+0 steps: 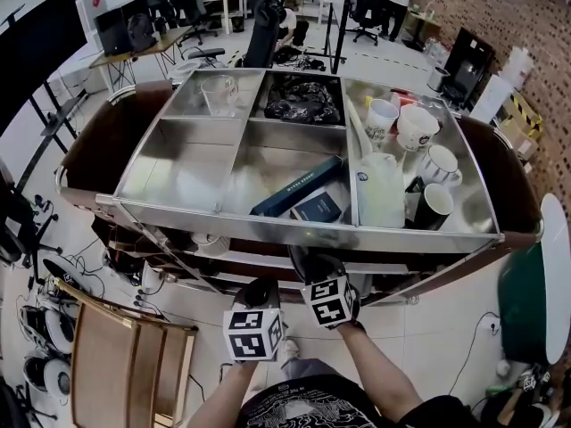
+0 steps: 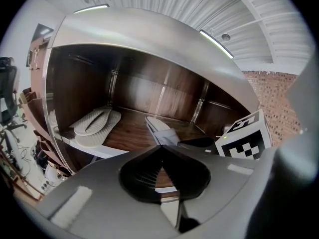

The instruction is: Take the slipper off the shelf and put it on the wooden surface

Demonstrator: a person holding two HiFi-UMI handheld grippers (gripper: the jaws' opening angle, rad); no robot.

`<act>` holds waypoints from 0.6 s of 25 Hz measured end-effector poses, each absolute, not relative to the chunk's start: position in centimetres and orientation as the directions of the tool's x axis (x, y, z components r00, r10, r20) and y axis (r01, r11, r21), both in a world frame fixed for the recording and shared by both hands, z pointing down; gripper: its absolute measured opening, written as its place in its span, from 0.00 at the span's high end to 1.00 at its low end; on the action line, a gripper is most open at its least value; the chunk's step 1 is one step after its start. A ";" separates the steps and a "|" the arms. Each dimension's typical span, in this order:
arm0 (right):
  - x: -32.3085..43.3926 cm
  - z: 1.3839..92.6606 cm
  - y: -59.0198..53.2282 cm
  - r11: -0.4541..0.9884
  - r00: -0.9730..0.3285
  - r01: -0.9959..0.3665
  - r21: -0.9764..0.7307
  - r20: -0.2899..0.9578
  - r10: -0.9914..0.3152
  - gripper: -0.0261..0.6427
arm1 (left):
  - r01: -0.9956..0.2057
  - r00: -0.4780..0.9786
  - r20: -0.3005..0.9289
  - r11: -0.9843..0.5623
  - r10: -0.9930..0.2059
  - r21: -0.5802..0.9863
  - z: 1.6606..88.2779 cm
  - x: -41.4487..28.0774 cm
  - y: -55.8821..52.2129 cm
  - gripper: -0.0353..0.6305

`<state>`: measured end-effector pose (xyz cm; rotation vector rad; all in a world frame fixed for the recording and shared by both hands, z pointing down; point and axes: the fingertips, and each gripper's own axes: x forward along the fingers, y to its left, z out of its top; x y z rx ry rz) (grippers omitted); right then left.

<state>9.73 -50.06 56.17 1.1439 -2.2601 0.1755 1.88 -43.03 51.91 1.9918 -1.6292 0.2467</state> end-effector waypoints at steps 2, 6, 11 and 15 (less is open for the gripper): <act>9.5 56.0 -49.2 0.625 -0.459 -0.768 0.142 0.559 -0.691 0.94 | -0.948 0.246 0.473 -0.109 -0.846 0.298 52.0 1.8 -42.3 0.94; 9.1 55.7 -47.5 0.619 -0.459 -0.773 0.138 0.552 -0.696 0.94 | -0.949 0.242 0.467 -0.108 -0.851 0.295 51.6 1.1 -40.4 0.94; 7.7 55.5 -44.4 0.622 -0.469 -0.772 0.133 0.543 -0.697 0.94 | -0.957 0.199 0.466 -0.069 -0.862 0.282 51.2 -1.6 -36.8 0.94; 6.0 55.1 -41.6 0.636 -0.488 -0.761 0.127 0.534 -0.691 0.94 | -0.961 0.173 0.464 -0.046 -0.869 0.272 51.0 -3.4 -34.2 0.94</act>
